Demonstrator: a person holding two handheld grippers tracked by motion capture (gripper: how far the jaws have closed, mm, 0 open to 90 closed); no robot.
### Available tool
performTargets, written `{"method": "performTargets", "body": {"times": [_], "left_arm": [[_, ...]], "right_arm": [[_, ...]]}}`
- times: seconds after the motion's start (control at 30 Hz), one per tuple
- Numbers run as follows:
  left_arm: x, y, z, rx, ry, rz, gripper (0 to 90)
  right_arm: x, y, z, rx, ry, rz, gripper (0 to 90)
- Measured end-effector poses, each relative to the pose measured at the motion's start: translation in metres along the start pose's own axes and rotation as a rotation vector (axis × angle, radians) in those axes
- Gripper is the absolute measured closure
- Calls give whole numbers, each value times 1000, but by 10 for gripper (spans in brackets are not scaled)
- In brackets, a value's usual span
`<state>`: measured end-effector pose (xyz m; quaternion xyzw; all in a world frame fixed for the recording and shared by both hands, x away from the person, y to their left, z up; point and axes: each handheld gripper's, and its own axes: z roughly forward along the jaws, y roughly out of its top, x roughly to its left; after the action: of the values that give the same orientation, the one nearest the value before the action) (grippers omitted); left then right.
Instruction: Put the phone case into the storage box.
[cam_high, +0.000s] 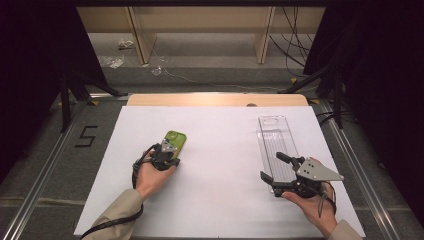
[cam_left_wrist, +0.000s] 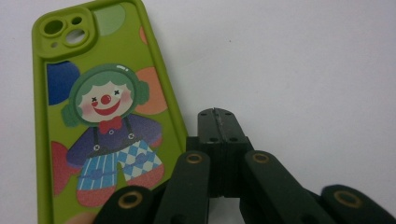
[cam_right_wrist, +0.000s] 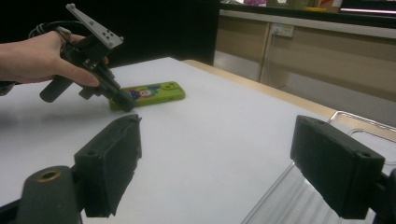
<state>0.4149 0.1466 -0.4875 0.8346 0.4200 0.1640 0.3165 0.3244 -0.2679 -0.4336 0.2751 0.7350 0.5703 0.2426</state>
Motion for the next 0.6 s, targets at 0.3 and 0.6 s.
{"method": "performTargets", "body": {"times": [0.3,0.6], "left_arm": [[5,-3,-3,4,7,-10,897],[9,-6,-6,11,14,-21,897]], "right_arm": [[-5,-1,1,4,-13,-10,171],[-5,-1,0,3,-14,-6,172]]}}
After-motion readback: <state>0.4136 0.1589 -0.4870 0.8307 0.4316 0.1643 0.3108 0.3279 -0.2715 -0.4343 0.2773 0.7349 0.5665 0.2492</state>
